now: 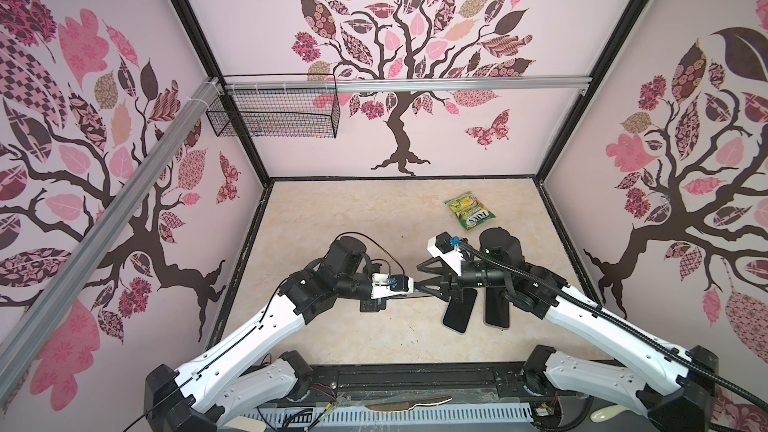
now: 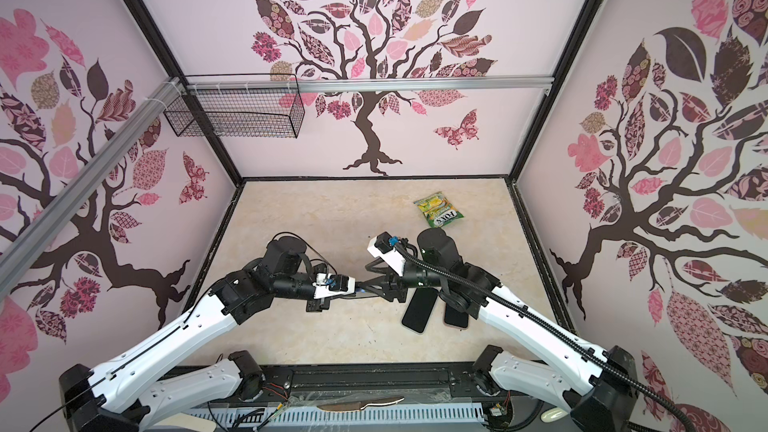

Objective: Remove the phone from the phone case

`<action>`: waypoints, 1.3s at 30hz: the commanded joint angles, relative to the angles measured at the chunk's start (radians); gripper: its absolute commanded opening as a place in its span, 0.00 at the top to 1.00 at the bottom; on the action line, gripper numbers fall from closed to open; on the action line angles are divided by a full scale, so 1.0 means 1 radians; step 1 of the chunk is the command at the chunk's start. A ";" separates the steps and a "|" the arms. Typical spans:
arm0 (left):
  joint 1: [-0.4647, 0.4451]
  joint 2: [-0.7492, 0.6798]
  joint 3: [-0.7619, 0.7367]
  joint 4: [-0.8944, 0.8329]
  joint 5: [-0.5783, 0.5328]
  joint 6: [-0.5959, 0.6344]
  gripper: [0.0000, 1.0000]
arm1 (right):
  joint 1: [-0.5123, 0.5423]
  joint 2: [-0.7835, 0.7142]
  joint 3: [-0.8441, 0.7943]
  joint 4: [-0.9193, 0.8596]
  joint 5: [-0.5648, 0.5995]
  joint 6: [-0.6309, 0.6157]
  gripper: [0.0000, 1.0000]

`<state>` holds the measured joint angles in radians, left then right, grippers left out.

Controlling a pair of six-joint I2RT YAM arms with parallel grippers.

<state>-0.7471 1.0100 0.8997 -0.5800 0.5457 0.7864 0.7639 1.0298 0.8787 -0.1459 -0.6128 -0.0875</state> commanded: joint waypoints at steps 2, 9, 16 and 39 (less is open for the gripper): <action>-0.006 -0.013 0.050 0.038 0.019 0.010 1.00 | 0.005 0.015 0.042 -0.052 0.056 -0.033 0.46; -0.005 -0.021 0.048 0.057 0.022 0.001 1.00 | 0.006 0.023 0.050 -0.108 0.105 -0.097 0.46; -0.006 -0.030 0.050 0.071 0.036 -0.005 1.00 | 0.008 0.035 0.043 -0.121 0.266 -0.077 0.50; -0.006 -0.047 0.045 0.089 0.025 -0.013 1.00 | 0.008 0.055 0.057 -0.219 0.091 -0.170 0.75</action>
<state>-0.7479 1.0031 0.8997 -0.6121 0.4984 0.7681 0.7803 1.0706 0.9291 -0.2836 -0.5552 -0.2615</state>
